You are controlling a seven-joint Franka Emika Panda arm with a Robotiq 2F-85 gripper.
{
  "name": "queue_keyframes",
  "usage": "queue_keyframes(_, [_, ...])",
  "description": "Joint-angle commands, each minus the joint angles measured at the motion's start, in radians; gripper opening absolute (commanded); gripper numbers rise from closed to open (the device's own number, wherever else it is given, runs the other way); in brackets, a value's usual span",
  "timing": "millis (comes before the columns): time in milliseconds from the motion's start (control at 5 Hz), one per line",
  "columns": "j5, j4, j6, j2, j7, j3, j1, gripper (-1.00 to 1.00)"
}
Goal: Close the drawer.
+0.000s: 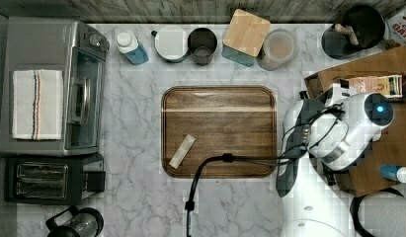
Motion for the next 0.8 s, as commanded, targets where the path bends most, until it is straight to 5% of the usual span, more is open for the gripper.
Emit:
queue_keyframes(200, [-0.122, 0.021, 0.163, -0.119, 0.154, -0.165, -0.032, -1.00])
queue_keyframes(800, [-0.120, 0.020, 0.163, -0.119, 0.153, -0.170, -0.028, -1.00])
